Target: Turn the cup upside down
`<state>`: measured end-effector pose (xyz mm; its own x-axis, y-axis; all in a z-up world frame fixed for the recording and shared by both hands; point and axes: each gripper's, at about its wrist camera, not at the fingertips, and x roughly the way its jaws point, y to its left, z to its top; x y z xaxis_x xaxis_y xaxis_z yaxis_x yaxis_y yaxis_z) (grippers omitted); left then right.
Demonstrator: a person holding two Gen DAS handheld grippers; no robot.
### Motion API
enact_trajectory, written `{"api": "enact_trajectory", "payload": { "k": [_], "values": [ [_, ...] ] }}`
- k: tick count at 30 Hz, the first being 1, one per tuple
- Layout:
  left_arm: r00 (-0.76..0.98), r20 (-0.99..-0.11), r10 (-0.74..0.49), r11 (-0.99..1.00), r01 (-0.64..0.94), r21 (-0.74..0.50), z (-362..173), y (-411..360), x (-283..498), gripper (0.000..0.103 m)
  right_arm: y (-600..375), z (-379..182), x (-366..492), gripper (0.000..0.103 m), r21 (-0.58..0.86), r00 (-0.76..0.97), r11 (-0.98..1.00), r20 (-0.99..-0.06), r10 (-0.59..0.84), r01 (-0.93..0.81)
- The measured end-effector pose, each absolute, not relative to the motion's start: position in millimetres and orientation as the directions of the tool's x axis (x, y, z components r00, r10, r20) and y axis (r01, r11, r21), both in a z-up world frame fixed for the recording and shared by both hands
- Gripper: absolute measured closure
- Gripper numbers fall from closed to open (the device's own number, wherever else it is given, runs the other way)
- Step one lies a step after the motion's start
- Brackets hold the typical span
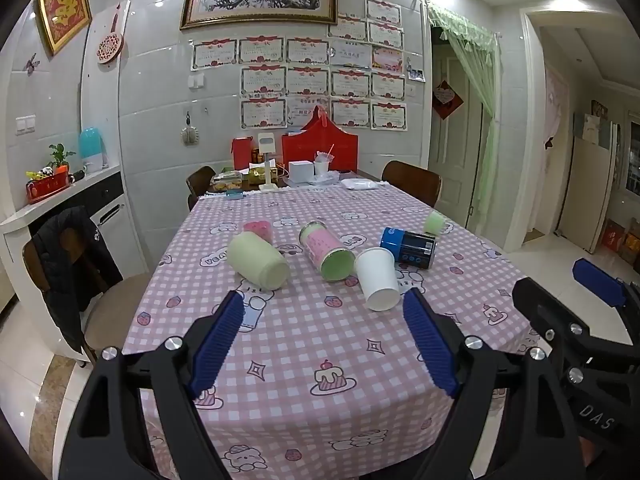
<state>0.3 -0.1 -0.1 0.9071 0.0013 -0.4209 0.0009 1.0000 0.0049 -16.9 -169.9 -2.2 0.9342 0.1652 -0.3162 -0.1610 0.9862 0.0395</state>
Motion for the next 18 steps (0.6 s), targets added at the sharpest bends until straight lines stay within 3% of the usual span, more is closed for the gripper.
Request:
{"api": "enact_trajectory", "payload": {
  "k": [18],
  "values": [
    [0.91,-0.414,0.003,1.0,0.002,0.013,-0.7,-1.1,0.7,0.022,-169.3,-7.4,-13.7,0.014,0.044,0.931,0.986,-0.325,0.164,-0.158]
  ]
}}
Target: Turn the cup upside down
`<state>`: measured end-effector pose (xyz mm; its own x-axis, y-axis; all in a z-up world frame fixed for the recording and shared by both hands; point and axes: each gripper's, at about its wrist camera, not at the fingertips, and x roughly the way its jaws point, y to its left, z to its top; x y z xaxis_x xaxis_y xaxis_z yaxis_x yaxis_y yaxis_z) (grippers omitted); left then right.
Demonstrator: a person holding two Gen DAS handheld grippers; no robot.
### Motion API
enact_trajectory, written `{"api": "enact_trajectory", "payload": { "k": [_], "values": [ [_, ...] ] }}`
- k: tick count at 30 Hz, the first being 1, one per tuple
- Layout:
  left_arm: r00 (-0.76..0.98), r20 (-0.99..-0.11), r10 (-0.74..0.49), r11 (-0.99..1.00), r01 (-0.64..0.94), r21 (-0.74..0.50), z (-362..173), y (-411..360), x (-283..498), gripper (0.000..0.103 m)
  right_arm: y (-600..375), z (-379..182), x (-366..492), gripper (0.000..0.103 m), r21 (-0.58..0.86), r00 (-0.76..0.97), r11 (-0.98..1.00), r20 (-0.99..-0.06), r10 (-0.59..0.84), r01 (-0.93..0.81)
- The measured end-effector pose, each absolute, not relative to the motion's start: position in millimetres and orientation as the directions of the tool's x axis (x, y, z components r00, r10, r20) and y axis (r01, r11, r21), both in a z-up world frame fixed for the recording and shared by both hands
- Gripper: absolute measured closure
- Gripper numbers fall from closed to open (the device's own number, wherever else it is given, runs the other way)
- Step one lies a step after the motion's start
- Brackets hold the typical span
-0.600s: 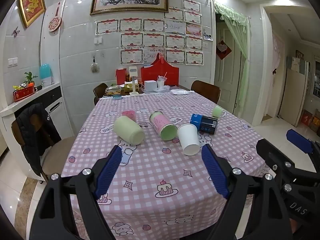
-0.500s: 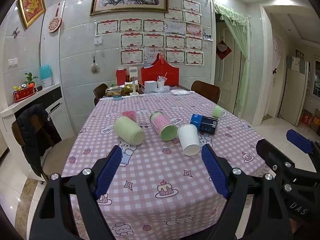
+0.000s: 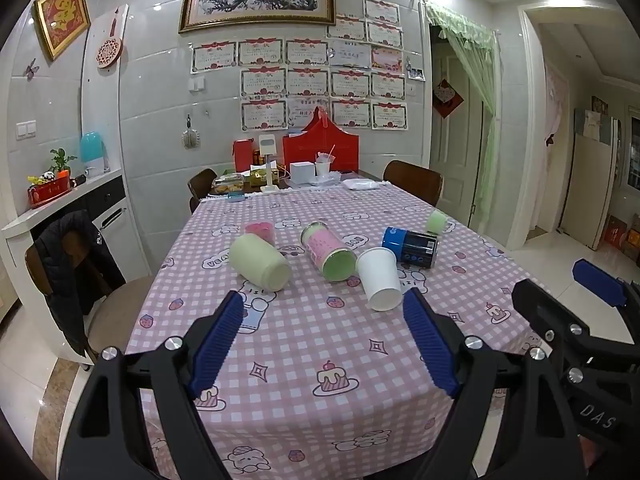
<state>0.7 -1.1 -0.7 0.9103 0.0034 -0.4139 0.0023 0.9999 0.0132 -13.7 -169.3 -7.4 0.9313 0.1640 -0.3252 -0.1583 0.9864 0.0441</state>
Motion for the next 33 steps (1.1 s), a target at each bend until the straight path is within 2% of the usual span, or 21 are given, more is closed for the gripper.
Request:
{"api": "enact_trajectory", "payload": {
  "k": [33],
  "values": [
    [0.905,-0.426,-0.004,1.0,0.014,0.02,-3.3,-1.5,1.3,0.022,-172.7,-10.5,-9.0,0.014,0.061,0.92,0.984,-0.349,0.18,-0.169]
  ]
}}
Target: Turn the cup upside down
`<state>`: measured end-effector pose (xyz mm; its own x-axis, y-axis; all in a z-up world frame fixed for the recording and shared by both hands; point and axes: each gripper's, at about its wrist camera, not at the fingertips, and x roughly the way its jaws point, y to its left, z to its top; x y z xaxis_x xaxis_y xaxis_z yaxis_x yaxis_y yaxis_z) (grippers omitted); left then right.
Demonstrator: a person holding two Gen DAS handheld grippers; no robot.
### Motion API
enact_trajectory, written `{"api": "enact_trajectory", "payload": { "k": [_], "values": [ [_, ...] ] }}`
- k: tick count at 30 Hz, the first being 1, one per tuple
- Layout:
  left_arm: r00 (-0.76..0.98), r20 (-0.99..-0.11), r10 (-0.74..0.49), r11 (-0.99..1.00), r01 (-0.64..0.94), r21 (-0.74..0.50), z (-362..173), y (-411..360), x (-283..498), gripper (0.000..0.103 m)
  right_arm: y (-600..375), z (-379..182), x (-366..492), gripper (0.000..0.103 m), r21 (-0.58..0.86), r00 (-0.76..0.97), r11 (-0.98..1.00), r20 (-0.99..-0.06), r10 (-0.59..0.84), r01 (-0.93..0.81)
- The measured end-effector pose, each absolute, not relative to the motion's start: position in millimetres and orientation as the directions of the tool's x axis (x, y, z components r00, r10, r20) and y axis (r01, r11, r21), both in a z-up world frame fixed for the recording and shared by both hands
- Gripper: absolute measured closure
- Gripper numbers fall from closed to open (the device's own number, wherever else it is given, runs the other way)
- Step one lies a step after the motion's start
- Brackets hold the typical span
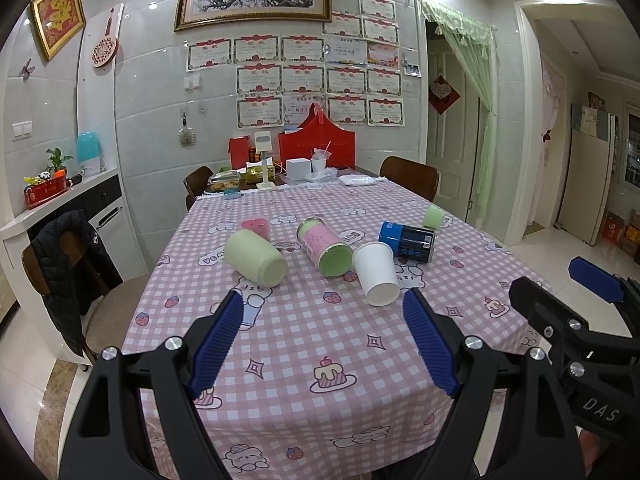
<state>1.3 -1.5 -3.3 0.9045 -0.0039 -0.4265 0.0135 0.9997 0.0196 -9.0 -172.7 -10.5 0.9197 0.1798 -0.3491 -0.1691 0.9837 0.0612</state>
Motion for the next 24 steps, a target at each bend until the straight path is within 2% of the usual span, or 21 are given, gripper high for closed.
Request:
{"api": "enact_trajectory", "payload": {
  "k": [24],
  "values": [
    [0.902,-0.431,-0.005,1.0,0.018,0.025,-6.3,-3.3,5.0,0.022,-179.2,-9.9,-6.6,0.014,0.07,0.913,0.984,-0.365,0.18,-0.166]
  ]
}}
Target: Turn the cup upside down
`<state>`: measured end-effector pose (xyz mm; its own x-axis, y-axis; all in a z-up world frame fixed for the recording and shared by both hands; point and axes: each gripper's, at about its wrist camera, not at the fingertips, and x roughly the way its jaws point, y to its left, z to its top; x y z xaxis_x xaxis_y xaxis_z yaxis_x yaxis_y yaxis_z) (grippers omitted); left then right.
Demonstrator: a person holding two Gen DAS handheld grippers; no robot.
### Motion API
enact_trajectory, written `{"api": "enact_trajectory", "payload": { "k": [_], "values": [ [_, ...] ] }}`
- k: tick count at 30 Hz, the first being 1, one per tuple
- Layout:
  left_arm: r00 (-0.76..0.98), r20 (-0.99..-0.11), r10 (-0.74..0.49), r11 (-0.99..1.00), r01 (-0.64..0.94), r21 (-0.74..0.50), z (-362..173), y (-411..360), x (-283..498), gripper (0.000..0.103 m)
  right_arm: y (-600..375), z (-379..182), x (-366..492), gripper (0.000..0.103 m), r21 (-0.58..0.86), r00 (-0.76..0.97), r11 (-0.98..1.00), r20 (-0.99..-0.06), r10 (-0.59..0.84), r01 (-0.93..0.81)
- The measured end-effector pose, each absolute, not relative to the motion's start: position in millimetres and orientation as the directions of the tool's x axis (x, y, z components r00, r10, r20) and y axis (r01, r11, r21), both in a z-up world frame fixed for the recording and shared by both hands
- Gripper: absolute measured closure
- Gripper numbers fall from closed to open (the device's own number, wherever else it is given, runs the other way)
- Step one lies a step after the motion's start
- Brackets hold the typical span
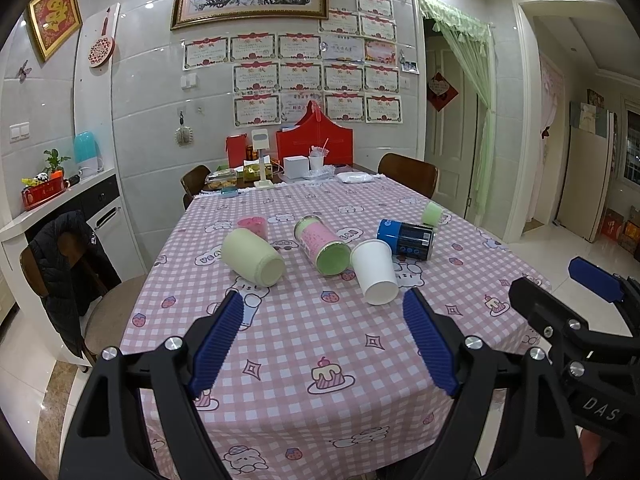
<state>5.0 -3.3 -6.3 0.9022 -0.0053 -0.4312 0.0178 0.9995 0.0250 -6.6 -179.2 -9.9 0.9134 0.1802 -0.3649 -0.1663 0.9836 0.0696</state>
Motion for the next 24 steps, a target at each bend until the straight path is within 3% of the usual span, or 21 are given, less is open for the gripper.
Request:
{"api": "enact_trajectory", "payload": {
  "k": [24],
  "values": [
    [0.898,-0.44,-0.009,0.999,0.025,0.031,-13.4,-10.5,15.8,0.022,-180.9,-10.7,-3.8,0.014,0.075,0.909,0.984,-0.378,0.178,-0.162]
  ]
}}
